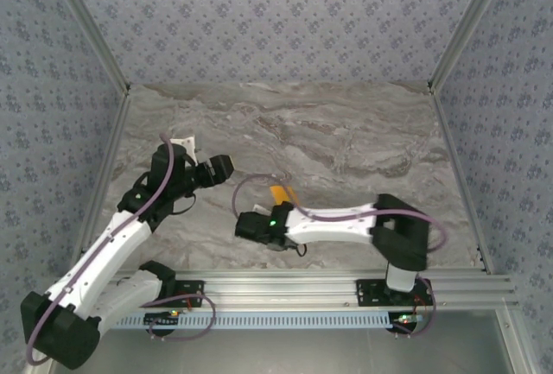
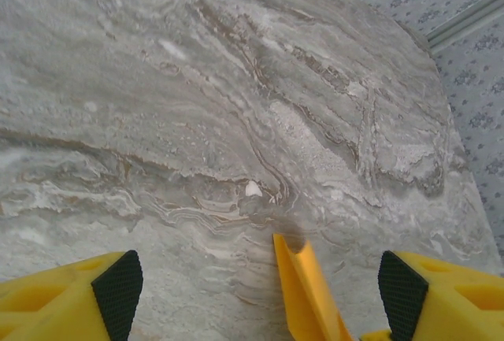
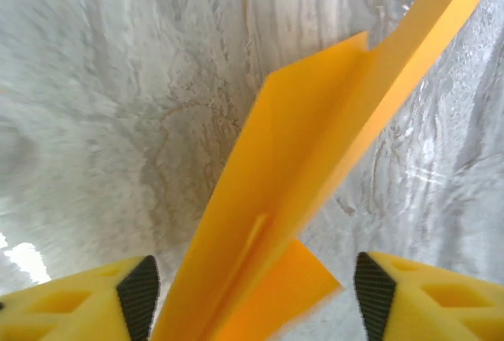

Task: Fold a paper plane with a square sheet of paper (fold left side to right side)
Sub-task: Turn over the paper at the center of the table, then pick up the paper from the center of the table.

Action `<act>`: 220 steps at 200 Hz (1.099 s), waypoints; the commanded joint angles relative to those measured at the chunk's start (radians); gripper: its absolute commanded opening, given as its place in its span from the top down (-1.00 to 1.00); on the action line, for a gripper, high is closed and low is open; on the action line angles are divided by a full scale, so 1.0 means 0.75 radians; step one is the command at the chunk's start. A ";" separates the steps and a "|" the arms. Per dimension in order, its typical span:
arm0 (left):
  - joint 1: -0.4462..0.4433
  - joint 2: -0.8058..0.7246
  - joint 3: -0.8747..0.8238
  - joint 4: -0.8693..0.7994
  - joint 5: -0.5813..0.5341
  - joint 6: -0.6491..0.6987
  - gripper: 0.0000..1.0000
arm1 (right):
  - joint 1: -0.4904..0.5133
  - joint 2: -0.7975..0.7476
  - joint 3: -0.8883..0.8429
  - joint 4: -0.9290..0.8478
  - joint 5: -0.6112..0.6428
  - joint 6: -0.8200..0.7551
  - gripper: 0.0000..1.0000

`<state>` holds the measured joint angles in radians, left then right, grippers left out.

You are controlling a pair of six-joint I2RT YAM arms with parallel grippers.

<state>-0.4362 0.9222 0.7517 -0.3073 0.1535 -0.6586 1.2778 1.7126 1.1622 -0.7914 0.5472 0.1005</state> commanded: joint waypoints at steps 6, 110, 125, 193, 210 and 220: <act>0.004 0.091 -0.058 0.194 0.226 -0.102 -0.60 | -0.122 -0.288 -0.151 0.204 -0.316 0.032 -0.57; -0.313 0.678 -0.039 0.553 0.298 -0.201 -0.54 | -1.129 -1.027 -0.812 0.801 -1.433 0.385 -0.85; -0.342 0.781 -0.008 0.596 0.311 -0.215 -0.52 | -1.223 -1.033 -0.879 0.874 -1.528 0.425 -0.81; -0.385 1.043 0.073 0.720 0.372 -0.231 -0.04 | -1.335 -1.036 -0.968 0.921 -1.641 0.410 -0.79; -0.382 1.040 0.075 0.715 0.372 -0.198 0.27 | -1.355 -1.023 -0.991 0.971 -1.672 0.418 -0.79; -0.381 1.031 0.075 0.713 0.374 -0.173 0.48 | -1.370 -1.003 -1.008 1.025 -1.705 0.427 -0.80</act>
<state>-0.7204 1.7020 0.7715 0.1886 0.4091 -0.8265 0.2733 0.9493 0.4374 -0.1059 -0.6552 0.4030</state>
